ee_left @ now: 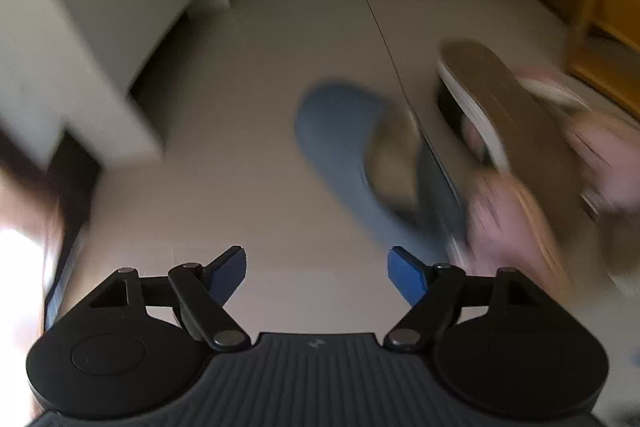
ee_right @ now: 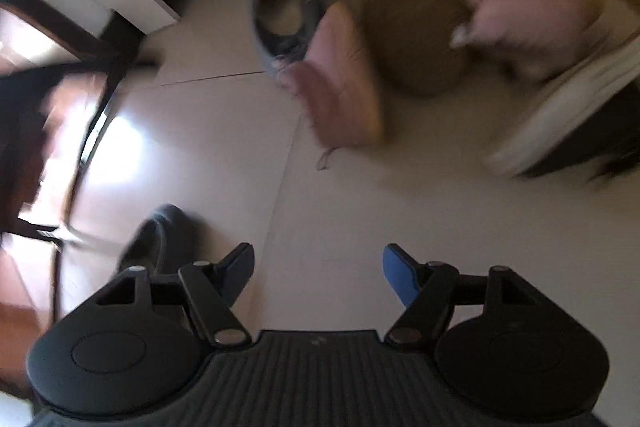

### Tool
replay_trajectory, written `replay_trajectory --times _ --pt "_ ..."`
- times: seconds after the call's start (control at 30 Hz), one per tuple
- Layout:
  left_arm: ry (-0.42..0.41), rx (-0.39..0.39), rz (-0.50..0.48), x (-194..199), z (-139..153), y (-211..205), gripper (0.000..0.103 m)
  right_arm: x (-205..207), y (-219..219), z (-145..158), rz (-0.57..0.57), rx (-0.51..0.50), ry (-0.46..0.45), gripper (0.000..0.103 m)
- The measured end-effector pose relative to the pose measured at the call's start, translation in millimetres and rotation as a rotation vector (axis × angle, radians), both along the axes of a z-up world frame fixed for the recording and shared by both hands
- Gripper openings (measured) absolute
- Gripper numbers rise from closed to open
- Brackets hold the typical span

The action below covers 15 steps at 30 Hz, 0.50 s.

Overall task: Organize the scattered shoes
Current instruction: 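Grasp a blue slipper with the left tool and set it beside the others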

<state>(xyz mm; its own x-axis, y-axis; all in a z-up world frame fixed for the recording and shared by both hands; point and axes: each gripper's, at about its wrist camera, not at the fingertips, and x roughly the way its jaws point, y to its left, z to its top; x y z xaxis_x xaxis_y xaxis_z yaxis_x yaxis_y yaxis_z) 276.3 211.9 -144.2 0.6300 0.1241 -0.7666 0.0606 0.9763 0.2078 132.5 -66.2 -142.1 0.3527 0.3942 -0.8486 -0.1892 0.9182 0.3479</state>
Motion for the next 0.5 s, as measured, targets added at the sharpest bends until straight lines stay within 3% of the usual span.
replay_trajectory --times 0.07,0.13,0.3,0.43,0.5 --pt "-0.013 -0.035 0.072 49 -22 -13 0.049 3 -7 24 0.003 0.009 -0.063 0.073" --pt "0.032 -0.115 0.129 73 -39 -13 0.04 9 0 35 0.005 0.017 -0.124 0.075" --pt "0.101 -0.191 0.234 97 -85 -10 0.045 25 42 43 0.041 -0.004 -0.277 0.075" --pt "-0.016 -0.109 0.199 95 -97 -18 0.046 22 63 45 0.083 -0.038 -0.302 0.075" --pt "-0.058 -0.081 0.167 92 -99 -22 0.045 14 76 50 0.115 -0.078 -0.366 0.074"
